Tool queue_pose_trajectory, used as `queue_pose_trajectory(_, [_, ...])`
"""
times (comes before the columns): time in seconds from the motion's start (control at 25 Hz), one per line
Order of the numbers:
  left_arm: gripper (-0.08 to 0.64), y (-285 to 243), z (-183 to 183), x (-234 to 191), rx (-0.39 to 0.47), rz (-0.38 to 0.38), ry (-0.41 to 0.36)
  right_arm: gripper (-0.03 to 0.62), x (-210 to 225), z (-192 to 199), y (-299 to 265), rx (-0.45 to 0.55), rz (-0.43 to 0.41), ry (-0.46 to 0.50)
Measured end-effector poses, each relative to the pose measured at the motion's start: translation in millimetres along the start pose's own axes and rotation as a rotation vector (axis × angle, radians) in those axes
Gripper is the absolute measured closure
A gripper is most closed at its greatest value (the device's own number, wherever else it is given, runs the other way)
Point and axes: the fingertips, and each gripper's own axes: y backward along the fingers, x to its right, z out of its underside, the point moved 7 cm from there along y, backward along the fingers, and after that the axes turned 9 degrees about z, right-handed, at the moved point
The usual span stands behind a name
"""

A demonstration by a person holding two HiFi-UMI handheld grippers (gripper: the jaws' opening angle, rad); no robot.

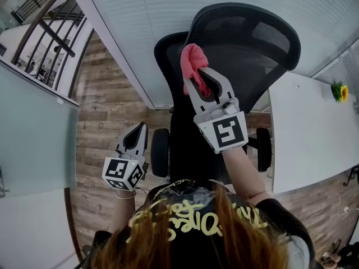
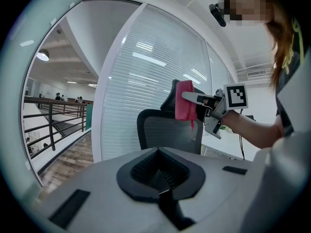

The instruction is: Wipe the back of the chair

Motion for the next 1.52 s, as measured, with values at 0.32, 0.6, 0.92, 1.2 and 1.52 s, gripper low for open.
queue_pose_trajectory(0.32, [0.568, -26.3, 4.4, 33.8, -0.018, 0.072, 0.002, 0.522, 58.1, 16.5, 48.6, -0.044, 0.133, 0.044])
queue_pose_trajectory(0.6, [0.568, -59.5, 3.1, 71.0, -0.013, 0.130, 0.001, 0.522, 122.2, 25.9, 102.1, -0.131, 0.266, 0.134])
queue_pose_trajectory(0.92, [0.568, -96.7, 5.4, 113.1, -0.012, 0.157, 0.001, 0.522, 191.1, 24.9, 139.4, -0.176, 0.344, 0.383])
queue_pose_trajectory(1.2, [0.568, -102.8, 5.0, 133.3, 0.007, 0.131, 0.011, 0.522, 212.0, 26.9, 145.6, -0.195, 0.327, 0.524])
queue_pose_trajectory(1.52, [0.568, -97.5, 10.0, 142.8, 0.004, 0.072, 0.010, 0.522, 228.1, 38.9, 137.5, -0.191, 0.309, 0.517])
